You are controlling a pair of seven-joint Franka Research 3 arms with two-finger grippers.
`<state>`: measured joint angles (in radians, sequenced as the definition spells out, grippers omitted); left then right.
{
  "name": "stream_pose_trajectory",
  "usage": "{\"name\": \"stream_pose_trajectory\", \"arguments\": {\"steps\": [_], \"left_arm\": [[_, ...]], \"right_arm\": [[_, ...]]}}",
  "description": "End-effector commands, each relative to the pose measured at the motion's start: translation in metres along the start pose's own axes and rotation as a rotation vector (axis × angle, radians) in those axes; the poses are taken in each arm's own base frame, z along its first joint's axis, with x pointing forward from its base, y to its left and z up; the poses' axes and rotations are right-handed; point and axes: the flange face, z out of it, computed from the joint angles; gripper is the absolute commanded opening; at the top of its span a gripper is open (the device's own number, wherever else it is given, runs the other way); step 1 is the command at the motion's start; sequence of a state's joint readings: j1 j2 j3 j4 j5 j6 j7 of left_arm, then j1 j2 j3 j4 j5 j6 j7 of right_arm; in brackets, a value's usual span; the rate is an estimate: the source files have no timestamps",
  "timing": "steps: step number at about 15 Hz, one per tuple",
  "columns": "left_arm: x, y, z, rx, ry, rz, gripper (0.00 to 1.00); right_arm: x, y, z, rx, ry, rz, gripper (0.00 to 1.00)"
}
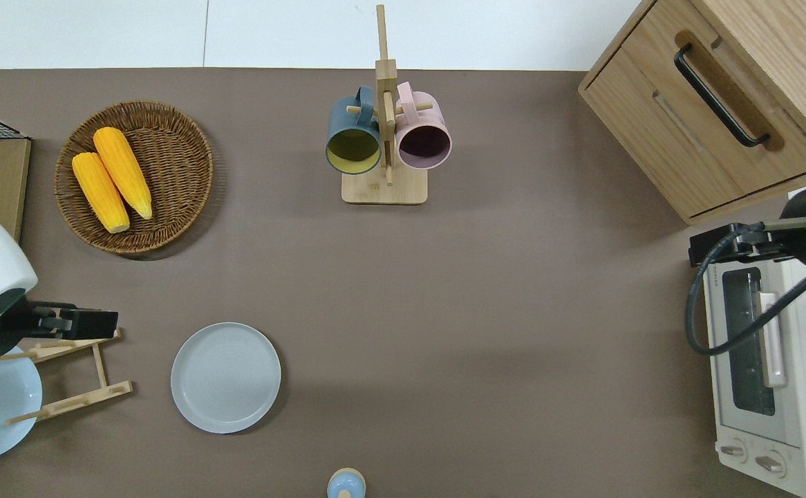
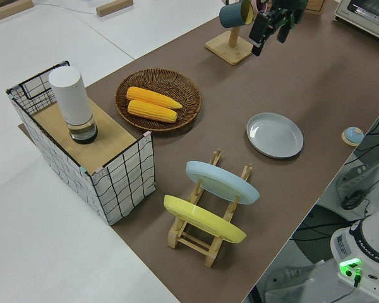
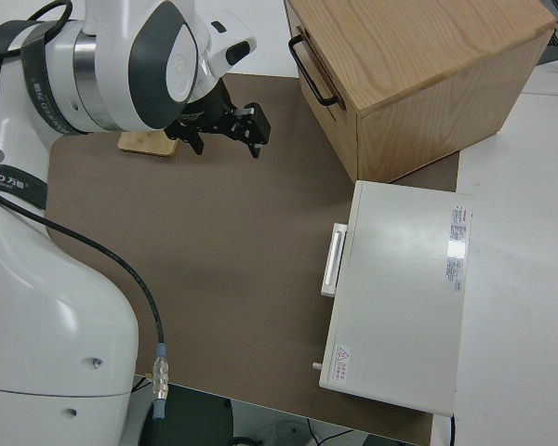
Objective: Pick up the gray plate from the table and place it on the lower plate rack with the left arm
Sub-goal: 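Move the left gripper toward the gray plate on the table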
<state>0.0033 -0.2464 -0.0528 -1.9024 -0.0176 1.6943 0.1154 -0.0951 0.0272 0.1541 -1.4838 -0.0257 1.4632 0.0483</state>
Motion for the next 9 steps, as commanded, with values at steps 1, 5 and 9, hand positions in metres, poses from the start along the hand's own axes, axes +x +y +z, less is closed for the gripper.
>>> {"name": "stream_pose_trajectory", "arguments": {"steps": [1, 5, 9], "left_arm": [[-0.0022, 0.0007, 0.0093, 0.018, -0.025, -0.060, 1.00], [-0.0047, -0.0006, 0.0133, 0.018, -0.030, -0.070, 1.00], [-0.0075, 0.0006, 0.0147, 0.016, -0.039, -0.070, 1.00]], "right_arm": [[-0.0001, -0.0006, -0.0008, 0.003, -0.003, 0.003, 0.983], [-0.0001, -0.0006, -0.0008, 0.003, -0.003, 0.003, 0.983], [-0.0001, -0.0006, -0.0008, 0.003, -0.003, 0.003, 0.983]]}}
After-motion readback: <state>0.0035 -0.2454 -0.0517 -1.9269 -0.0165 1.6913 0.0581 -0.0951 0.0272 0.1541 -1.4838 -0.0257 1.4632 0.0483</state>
